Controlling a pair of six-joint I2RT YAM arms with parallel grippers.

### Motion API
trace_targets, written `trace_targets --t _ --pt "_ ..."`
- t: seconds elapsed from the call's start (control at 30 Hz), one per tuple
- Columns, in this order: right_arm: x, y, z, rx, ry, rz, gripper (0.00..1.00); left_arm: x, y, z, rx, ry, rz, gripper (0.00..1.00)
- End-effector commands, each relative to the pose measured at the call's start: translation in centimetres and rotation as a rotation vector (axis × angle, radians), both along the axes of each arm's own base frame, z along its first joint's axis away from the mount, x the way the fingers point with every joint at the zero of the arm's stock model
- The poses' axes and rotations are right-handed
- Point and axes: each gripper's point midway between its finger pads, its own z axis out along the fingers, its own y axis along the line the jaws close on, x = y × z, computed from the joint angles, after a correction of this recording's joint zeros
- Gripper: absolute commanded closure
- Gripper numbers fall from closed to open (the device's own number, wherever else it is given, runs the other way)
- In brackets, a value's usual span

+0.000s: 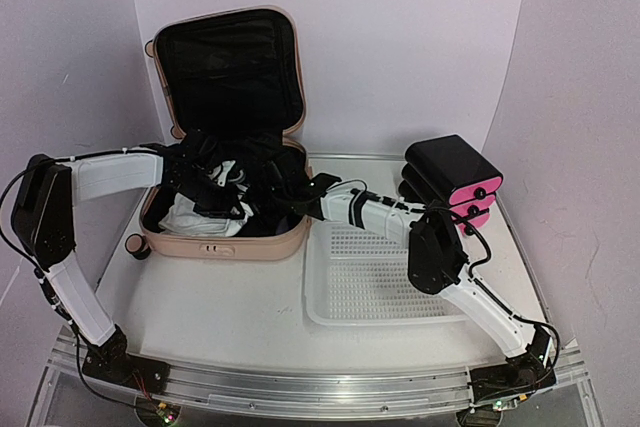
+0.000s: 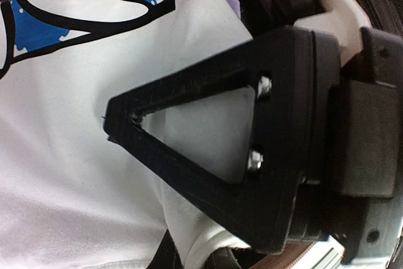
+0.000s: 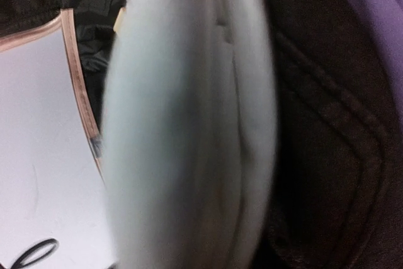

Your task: Open, take out, and arrange the luggage

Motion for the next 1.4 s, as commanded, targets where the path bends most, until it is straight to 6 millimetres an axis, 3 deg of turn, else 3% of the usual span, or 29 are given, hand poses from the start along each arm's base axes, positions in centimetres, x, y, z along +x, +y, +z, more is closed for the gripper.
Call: trace_targets --t 0.0,0.1,0.27,0.4,0.57,0.7,0.87,0.93,1.23,1.37 --pt "1.0 0.9 3.2 0.075 -0.078 -0.027 0.77 -0.5 -1.1 3.3 -0.09 -0.064 -0.037 0.96" --pt "1.4 1.1 4.9 0.103 -0.115 -0.025 0.99 -0.9 -0.8 4.2 -0.093 -0.087 -0.036 0.79" --pt "1.3 0.7 8.5 0.107 -0.204 0.004 1.0 -1.7 0.9 7.9 -0.08 -0.186 0.001 0.37" --pt "0.9 0.0 11.3 0.116 -0.245 0.026 1.0 -2.7 2.6 12.2 -0.082 -0.31 0.031 0.22" --pt "-0.5 -0.2 14.4 0.149 -0.264 0.087 1.0 -3.5 4.5 15.6 -0.072 -0.419 0.086 0.17" --pt "-2.0 -1.8 15.9 0.13 -0.256 0.107 1.0 -3.6 5.1 15.4 -0.054 -0.426 0.112 0.16" --pt "-3.8 -5.4 15.6 0.086 -0.183 0.09 1.0 -3.5 4.7 14.1 -0.053 -0.386 0.103 0.16" --pt "-4.6 -7.1 14.1 0.053 -0.135 0.07 1.0 -3.3 4.5 13.7 -0.054 -0.375 0.1 0.16" --pt "-8.0 -13.5 15.9 0.061 -0.061 -0.004 1.0 -2.3 3.2 13.0 -0.09 -0.352 0.086 0.16" --pt "-10.4 -15.6 14.9 0.069 0.019 0.01 1.0 -2.1 2.8 12.8 -0.102 -0.341 0.078 0.17"
